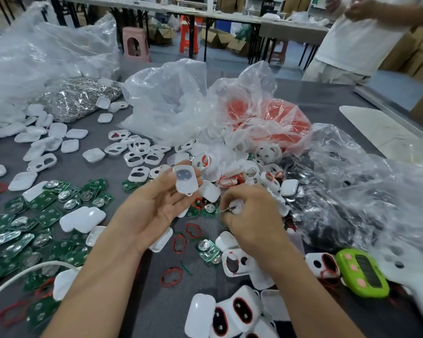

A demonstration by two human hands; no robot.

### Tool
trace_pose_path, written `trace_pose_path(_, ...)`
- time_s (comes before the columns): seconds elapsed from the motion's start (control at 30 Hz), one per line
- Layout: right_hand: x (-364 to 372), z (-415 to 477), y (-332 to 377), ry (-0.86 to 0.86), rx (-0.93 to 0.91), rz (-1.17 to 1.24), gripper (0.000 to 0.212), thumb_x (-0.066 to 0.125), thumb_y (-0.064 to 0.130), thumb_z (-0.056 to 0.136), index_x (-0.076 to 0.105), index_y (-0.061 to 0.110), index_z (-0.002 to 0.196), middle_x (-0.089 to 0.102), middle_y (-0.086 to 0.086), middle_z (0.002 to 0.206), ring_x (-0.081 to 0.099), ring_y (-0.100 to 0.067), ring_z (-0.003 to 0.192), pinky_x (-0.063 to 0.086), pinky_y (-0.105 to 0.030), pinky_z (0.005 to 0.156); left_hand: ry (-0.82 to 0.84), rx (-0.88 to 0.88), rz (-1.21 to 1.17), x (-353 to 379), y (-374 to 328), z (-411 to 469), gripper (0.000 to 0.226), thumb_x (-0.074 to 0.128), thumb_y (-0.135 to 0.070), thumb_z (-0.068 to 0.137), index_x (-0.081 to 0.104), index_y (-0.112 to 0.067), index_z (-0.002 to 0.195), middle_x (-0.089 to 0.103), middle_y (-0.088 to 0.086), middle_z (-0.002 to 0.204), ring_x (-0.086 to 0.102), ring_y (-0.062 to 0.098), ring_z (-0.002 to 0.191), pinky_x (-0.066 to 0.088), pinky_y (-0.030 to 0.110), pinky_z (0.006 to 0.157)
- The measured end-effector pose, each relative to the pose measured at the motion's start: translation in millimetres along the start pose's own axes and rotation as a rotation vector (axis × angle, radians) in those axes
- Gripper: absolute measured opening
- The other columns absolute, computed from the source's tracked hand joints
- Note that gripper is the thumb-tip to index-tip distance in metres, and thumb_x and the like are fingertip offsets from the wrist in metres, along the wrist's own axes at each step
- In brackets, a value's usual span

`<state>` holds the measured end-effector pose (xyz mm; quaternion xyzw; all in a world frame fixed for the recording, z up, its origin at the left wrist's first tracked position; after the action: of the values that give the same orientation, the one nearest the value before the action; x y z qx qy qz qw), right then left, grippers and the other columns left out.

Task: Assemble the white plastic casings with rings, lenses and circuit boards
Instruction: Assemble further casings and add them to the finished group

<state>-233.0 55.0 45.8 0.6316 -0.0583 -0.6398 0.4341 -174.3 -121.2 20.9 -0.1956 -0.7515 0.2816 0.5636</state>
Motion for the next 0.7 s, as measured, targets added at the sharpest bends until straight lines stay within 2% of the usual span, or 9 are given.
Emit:
trace_pose_path(0.07, -11.2, -1.7, -7.3, -0.069, 0.085, 0.329, 0.028, 0.084, 0.005, 0.073, 0.077, 0.032, 0.07, 0.072, 0.018, 0.07, 0.061, 0.002, 0.072, 0.046, -0.01, 0.068, 0.008, -0.013, 0.021, 2.9, 5.0, 1.2, 0.04, 0.061, -0.015, 0.087, 0.066, -0.004, 0.126, 0.068, 0.02, 0.131, 0.072, 0.029, 0.111, 0.063, 0.034, 0.078)
trace_pose_path(0.13, -17.2, -2.2, -13.4, -0.08, 0.222, 0.671, 0.023, 0.084, 0.005, 0.078, 0.082, 0.028, 0.073, 0.073, 0.009, 0.065, 0.062, -0.003, 0.056, 0.051, -0.016, 0.058, 0.025, -0.025, 0.061, 6.8, 10.7, 2.3, 0.033, 0.06, -0.015, 0.088, 0.074, -0.006, 0.117, 0.068, 0.02, 0.131, 0.072, 0.03, 0.11, 0.063, 0.034, 0.081)
trace_pose_path(0.2, -14.7, -0.8, -19.1, -0.045, 0.375, 0.944, 0.026, 0.075, 0.001, 0.088, 0.082, 0.021, 0.071, 0.069, -0.002, 0.061, 0.057, -0.011, 0.049, 0.046, -0.019, 0.048, 0.045, -0.039, 0.098, 10.8, 17.1, 4.1, 0.03, 0.06, -0.015, 0.089, 0.08, -0.01, 0.11, 0.07, 0.018, 0.129, 0.073, 0.029, 0.11, 0.063, 0.034, 0.082)
trace_pose_path(0.3, -9.1, 3.6, -22.3, 0.012, 0.506, 1.259, 0.03, 0.059, -0.002, 0.097, 0.077, 0.01, 0.077, 0.067, -0.01, 0.065, 0.058, -0.017, 0.048, 0.045, -0.021, 0.043, 0.065, -0.048, 0.136, 15.3, 23.2, 7.3, 0.03, 0.059, -0.013, 0.089, 0.08, -0.013, 0.11, 0.07, 0.017, 0.128, 0.072, 0.029, 0.112, 0.062, 0.034, 0.087)
trace_pose_path(0.4, -10.1, 6.1, -23.2, 0.017, 0.458, 1.213, 0.026, 0.058, -0.004, 0.097, 0.078, 0.011, 0.088, 0.065, -0.01, 0.07, 0.041, -0.015, 0.044, 0.038, -0.02, 0.042, 0.099, -0.065, 0.15, 18.7, 26.4, 9.1, 0.032, 0.059, -0.01, 0.089, 0.079, -0.013, 0.114, 0.071, 0.016, 0.127, 0.074, 0.025, 0.107, 0.062, 0.034, 0.086)
trace_pose_path(0.47, -10.8, 7.2, -22.7, 0.024, 0.402, 1.137, 0.029, 0.059, -0.005, 0.095, 0.081, 0.013, 0.086, 0.062, -0.012, 0.072, 0.033, -0.015, 0.047, 0.03, -0.02, 0.042, 0.121, -0.083, 0.161, 19.5, 28.1, 9.0, 0.033, 0.058, -0.009, 0.09, 0.078, -0.013, 0.116, 0.072, 0.013, 0.125, 0.075, 0.023, 0.103, 0.063, 0.034, 0.081)
trace_pose_path(0.57, -14.9, 8.2, -24.7, 0.0, 0.368, 1.074, 0.034, 0.064, -0.005, 0.092, 0.082, 0.02, 0.076, 0.066, -0.009, 0.07, 0.042, -0.016, 0.053, 0.036, -0.018, 0.047, 0.158, -0.107, 0.162, 21.5, 30.1, 9.5, 0.033, 0.066, -0.009, 0.087, 0.078, -0.012, 0.117, 0.073, 0.013, 0.124, 0.075, 0.024, 0.103, 0.063, 0.036, 0.085)
trace_pose_path(0.63, -19.1, 8.7, -28.0, -0.033, 0.365, 1.049, 0.028, 0.071, -0.002, 0.088, 0.081, 0.019, 0.071, 0.07, -0.004, 0.069, 0.055, -0.013, 0.056, 0.044, -0.018, 0.052, 0.167, -0.113, 0.173, 21.7, 30.6, 10.7, 0.039, 0.073, -0.013, 0.079, 0.077, -0.012, 0.118, 0.072, 0.014, 0.126, 0.074, 0.024, 0.105, 0.061, 0.037, 0.09)
trace_pose_path(0.7, -21.0, 9.2, -30.0, -0.035, 0.365, 1.066, 0.019, 0.077, 0.002, 0.082, 0.08, 0.017, 0.069, 0.072, -0.004, 0.07, 0.062, -0.017, 0.063, 0.05, -0.024, 0.061, 0.175, -0.121, 0.184, 21.8, 32.2, 11.0, 0.035, 0.07, -0.01, 0.082, 0.077, -0.011, 0.117, 0.072, 0.015, 0.125, 0.074, 0.024, 0.105, 0.06, 0.038, 0.092)
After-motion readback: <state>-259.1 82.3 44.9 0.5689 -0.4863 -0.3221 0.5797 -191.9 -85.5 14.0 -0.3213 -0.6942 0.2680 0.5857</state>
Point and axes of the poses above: each hand's wrist, its own z-axis towards the middle knuckle, its own x-axis out of the palm, y = z × x, the point moved 4 cm from there along z, towards the middle knuckle
